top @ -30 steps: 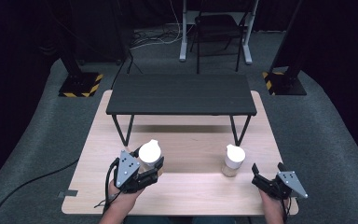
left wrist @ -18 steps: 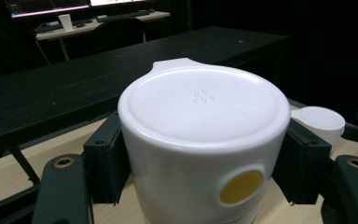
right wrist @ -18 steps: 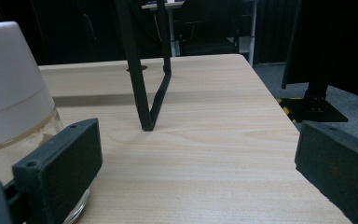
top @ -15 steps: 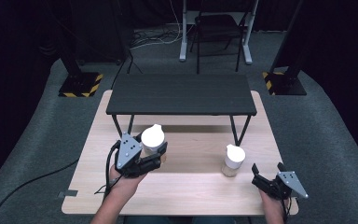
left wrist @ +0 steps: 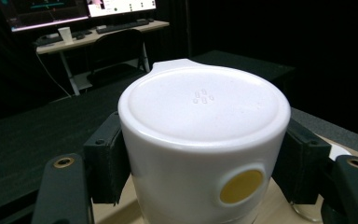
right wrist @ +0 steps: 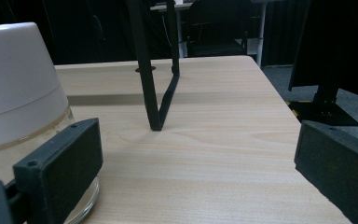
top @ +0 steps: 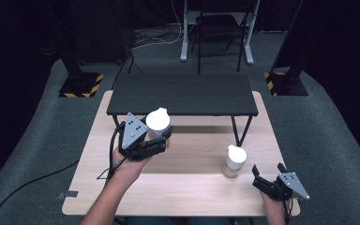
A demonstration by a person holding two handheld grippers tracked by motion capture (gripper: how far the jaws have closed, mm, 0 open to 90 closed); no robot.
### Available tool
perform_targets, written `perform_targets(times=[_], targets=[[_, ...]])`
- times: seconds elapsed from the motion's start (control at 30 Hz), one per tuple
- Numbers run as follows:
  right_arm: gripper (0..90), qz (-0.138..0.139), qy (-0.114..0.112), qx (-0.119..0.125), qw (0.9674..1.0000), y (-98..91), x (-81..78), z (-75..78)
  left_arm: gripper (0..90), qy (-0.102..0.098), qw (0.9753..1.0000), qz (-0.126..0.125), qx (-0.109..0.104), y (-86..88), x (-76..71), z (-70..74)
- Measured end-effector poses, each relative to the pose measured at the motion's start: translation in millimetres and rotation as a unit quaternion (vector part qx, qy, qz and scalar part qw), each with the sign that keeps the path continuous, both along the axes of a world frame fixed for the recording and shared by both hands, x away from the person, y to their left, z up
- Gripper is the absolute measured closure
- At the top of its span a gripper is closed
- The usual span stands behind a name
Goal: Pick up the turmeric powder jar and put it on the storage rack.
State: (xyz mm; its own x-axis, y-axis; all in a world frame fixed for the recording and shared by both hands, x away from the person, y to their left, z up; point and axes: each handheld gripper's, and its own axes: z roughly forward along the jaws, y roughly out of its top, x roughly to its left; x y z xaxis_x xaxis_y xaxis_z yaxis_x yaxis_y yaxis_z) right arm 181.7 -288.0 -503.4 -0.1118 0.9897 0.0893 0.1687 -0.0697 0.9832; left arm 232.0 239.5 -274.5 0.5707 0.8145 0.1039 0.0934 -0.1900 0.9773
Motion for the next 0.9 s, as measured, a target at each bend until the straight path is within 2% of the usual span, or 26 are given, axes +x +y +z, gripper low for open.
perform_targets(times=[0.17,0.4,0.47,0.6,0.8,0.9], targets=[[0.0,0.003,-0.004,-0.006,1.0000,0.7,-0.6,-1.0,29.8,-0.003,1.0000,0.001,-0.007,-2.3,11.4,8.7],[0.0,0.010,-0.008,0.004,0.9999,-3.5,-1.4,-2.8,29.8,-0.008,0.9999,0.010,-0.001,-10.8,29.5,24.4],[0.0,0.011,-0.010,0.007,0.9999,-4.5,-1.8,-3.6,29.8,-0.010,0.9999,0.011,-0.005,-13.0,35.6,26.4],[0.0,0.012,-0.010,0.011,0.9998,-5.9,-1.8,-3.8,29.8,-0.009,0.9999,0.014,0.005,-21.9,48.3,32.5],[0.0,0.013,-0.011,0.010,0.9998,-6.6,-1.8,-4.1,29.8,-0.013,0.9995,0.027,0.006,-34.4,64.7,36.9],[0.0,0.017,-0.010,0.011,0.9997,-7.9,-2.1,-3.9,29.8,-0.018,0.9993,0.031,-0.002,-38.2,75.2,35.3]])
